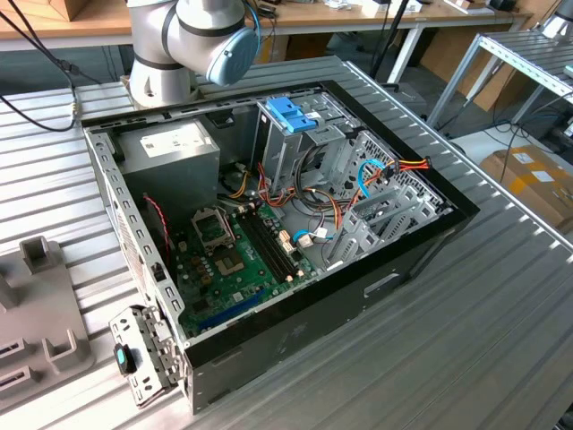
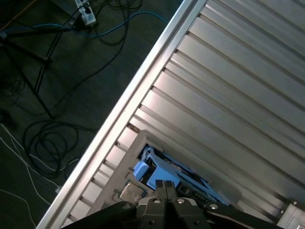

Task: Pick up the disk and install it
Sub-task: 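Pick up the disk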

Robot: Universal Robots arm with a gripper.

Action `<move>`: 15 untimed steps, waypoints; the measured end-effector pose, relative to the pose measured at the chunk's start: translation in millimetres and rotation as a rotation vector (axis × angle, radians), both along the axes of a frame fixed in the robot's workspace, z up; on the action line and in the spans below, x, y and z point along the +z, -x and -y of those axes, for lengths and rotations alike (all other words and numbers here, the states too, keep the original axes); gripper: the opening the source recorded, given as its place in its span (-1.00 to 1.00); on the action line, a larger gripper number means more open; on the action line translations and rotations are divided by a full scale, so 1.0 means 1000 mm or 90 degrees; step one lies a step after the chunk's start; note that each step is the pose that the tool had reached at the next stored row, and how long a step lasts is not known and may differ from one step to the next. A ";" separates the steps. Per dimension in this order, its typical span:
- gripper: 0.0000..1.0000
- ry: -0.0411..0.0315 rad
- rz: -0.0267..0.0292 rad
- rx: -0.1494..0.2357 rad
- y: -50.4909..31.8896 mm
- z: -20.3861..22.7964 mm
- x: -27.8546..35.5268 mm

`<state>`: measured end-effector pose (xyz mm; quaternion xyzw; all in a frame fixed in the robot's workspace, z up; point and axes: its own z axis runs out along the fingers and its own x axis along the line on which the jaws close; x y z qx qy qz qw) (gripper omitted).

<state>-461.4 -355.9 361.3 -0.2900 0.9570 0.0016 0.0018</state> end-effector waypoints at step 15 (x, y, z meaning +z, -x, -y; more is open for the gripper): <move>-0.79 0.0000 0.0000 0.150 -0.0002 -0.0002 -0.0011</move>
